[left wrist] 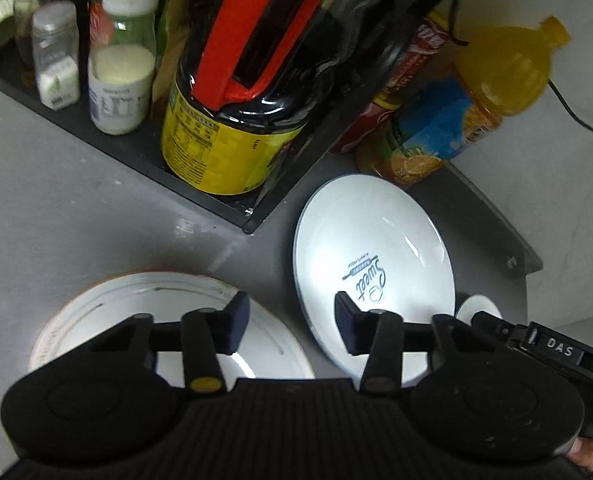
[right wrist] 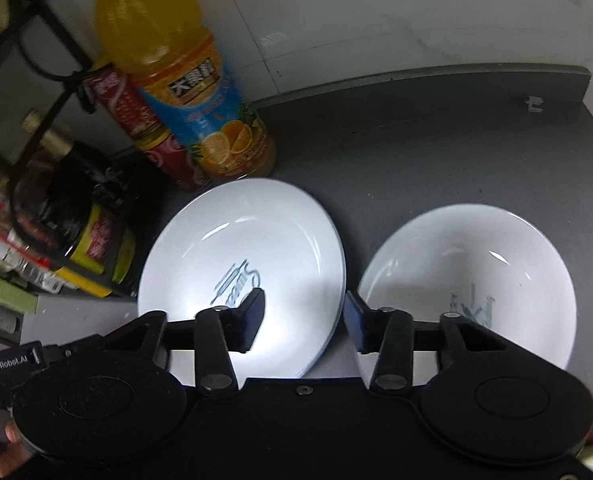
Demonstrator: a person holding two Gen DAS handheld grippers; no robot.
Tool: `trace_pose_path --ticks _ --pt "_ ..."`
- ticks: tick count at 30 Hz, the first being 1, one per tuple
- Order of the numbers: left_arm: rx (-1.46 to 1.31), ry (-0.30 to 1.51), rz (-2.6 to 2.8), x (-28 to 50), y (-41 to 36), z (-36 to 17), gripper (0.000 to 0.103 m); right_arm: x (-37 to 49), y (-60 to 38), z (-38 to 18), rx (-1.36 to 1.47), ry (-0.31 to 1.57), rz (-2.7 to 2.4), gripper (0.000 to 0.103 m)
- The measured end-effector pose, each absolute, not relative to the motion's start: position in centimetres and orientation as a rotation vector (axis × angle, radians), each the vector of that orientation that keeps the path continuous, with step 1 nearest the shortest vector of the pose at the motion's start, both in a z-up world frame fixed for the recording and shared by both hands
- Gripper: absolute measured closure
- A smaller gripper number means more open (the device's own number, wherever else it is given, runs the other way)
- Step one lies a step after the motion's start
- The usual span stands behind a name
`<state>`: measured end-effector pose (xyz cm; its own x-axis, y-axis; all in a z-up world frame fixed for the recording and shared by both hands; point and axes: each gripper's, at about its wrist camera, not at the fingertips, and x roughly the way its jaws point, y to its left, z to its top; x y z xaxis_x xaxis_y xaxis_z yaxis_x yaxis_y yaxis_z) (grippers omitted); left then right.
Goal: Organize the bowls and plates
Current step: 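Close both grippers on the rim of the 'Sweet' plate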
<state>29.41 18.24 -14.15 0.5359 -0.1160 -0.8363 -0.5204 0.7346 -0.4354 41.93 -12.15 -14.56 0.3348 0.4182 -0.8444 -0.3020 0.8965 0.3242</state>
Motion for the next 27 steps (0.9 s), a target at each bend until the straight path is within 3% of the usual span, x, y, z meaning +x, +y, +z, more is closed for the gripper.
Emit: trace_pose_path --ticks 5,16,20,27 --pt "-0.822 1.000 0.248 30.4 19.0 -16.0 0.072 44.1 -11.8 -15.9 0.139 1.160 0.444 0.072" --pt "-0.911 0.998 0.235 32.4 20.0 -18.6 0.082 46.8 -10.4 -18.4 0.054 1.216 0.416 0.074" --pt "-0.928 1.013 0.253 32.5 20.0 -19.4 0.088 47.2 -9.9 -19.4 0.051 1.253 0.418 0.083" --pt "-0.952 1.038 0.257 32.9 19.8 -20.6 0.090 47.5 -9.3 -20.4 0.034 1.265 0.415 0.084"
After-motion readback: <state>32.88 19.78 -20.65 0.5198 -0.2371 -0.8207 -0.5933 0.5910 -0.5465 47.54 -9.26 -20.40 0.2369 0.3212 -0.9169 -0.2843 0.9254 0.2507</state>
